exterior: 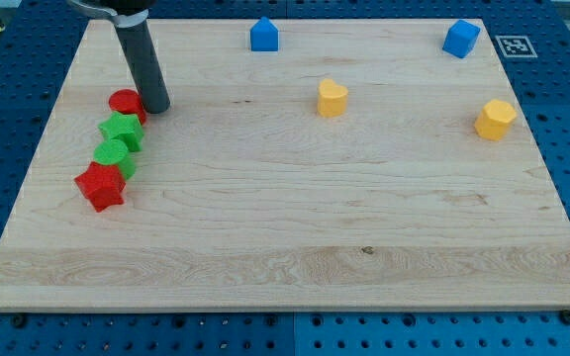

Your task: Move your arm towards the yellow hexagon

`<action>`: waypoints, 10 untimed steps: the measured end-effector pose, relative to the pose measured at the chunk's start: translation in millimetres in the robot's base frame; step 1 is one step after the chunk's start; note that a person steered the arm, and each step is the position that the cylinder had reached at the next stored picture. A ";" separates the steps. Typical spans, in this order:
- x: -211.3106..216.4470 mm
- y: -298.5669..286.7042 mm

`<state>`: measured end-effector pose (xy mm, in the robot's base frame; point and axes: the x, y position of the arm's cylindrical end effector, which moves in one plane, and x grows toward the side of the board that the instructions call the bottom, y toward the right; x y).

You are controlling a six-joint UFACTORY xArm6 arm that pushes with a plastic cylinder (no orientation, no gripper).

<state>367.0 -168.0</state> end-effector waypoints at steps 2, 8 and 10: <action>-10.2 -3.1; 14.9 108.9; 53.1 189.8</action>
<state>420.1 21.8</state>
